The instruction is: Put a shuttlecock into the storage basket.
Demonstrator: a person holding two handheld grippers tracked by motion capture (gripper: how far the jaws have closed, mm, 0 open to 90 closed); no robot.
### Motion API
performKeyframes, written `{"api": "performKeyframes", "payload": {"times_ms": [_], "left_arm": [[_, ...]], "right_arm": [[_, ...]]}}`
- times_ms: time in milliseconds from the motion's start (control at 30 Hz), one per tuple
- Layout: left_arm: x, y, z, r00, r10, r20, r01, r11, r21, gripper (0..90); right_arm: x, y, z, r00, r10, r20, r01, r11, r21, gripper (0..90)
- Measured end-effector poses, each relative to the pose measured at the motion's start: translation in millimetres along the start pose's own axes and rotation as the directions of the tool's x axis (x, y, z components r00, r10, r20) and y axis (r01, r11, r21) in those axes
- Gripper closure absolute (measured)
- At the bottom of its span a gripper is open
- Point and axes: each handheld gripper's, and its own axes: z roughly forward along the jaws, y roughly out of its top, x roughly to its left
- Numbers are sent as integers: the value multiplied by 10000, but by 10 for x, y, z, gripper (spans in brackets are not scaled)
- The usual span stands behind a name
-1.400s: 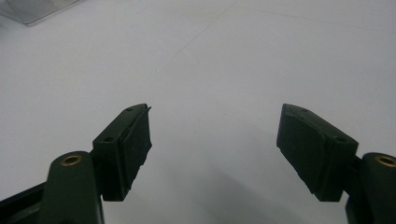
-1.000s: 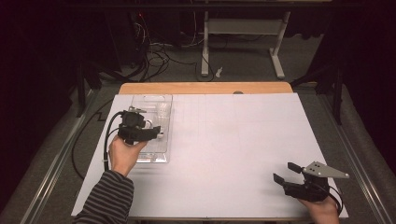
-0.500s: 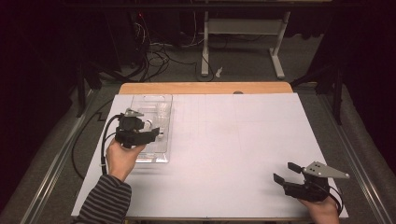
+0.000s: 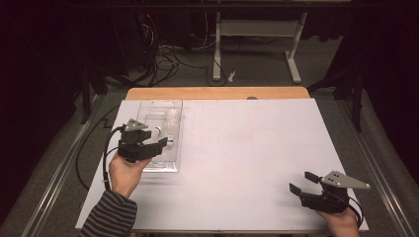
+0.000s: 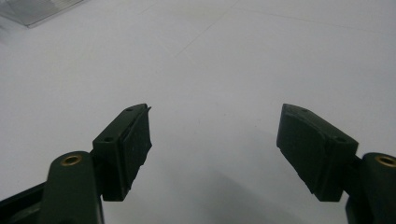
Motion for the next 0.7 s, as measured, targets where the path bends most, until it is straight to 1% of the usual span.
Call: {"api": "performKeyframes", "payload": {"times_ms": [233, 367, 433, 567, 700], "left_arm": [[-12, -56, -47, 10000, 26, 35, -26, 9998, -188, 373], [-22, -94, -80, 9998, -15, 186, 20, 9996, -269, 375], [-26, -114, -95, 9999, 32, 152, -28, 9996, -281, 375], [-17, -143, -128, 9999, 7, 151, -1, 9993, -370, 375], [-20, -172, -145, 9999, 40, 125, -36, 9994, -354, 374]], "right_arm": [[0, -1, 0, 10000, 14, 5, -14, 10000, 0, 266], [-1, -1, 0, 10000, 15, 3, -15, 10000, 4, 266], [-1, -2, -3, 10000, 32, 13, -32, 10000, -7, 266], [0, -1, 1, 10000, 15, 3, -15, 10000, 2, 266], [-1, -1, 1, 10000, 24, 3, -24, 10000, 10, 266]]}}
